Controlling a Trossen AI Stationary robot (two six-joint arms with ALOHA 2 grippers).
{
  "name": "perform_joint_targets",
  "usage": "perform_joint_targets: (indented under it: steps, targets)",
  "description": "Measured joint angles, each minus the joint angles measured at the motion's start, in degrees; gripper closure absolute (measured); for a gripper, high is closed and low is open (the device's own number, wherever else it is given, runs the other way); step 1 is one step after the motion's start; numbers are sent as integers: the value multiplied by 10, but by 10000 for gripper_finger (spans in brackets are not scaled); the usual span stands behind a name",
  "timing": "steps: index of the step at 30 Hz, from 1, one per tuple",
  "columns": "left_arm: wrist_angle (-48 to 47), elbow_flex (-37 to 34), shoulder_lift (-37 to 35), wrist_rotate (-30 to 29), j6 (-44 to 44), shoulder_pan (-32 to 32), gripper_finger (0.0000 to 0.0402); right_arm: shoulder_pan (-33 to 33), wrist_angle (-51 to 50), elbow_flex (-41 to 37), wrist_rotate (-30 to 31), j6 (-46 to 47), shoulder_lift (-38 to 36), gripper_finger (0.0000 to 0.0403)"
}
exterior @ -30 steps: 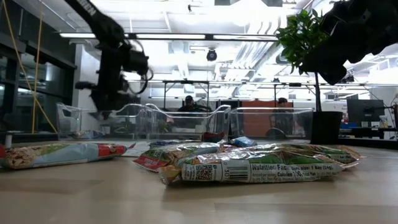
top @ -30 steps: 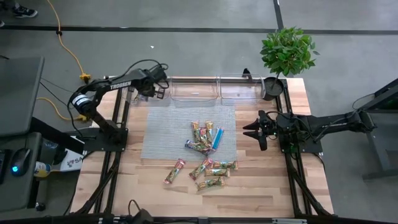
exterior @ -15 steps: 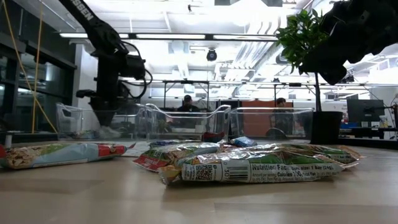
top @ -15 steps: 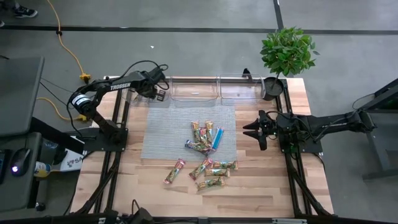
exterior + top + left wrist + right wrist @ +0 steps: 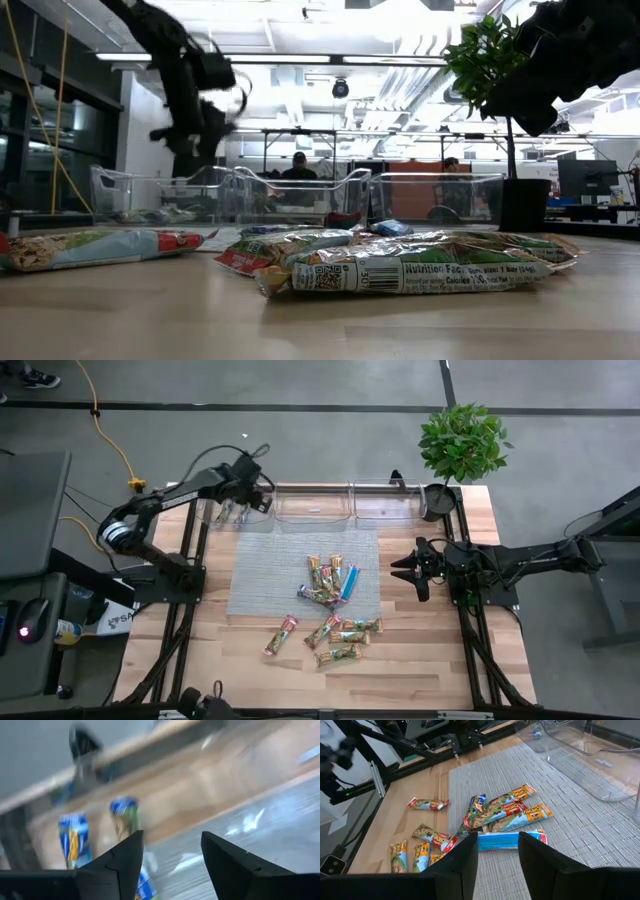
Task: Pick and place Granola Bars by type
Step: Put the blue granola bar into the left transparent bin
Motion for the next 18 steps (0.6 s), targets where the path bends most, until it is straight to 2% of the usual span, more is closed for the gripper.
perform_joint_targets:
  steps: [2, 5, 7, 9, 12, 18]
  targets:
    - [12, 16, -30, 44, 15, 0, 205, 0, 0, 0, 0, 0, 0, 279]
    - [27, 32, -74, 161, 78, -9, 204, 0, 0, 0, 0, 0, 0, 279]
    - [27, 36, -96, 225, 128, -34, 204, 0, 0, 0, 1, -2, 0, 279]
    - [25, 36, -114, 264, 176, -68, 204, 0, 0, 0, 1, -3, 0, 279]
    - [22, 37, -122, 268, 246, -146, 204, 0, -1, 0, 5, -5, 0, 279]
    - [21, 37, -97, 208, 386, -320, 204, 0, -1, 0, 8, -6, 0, 279]
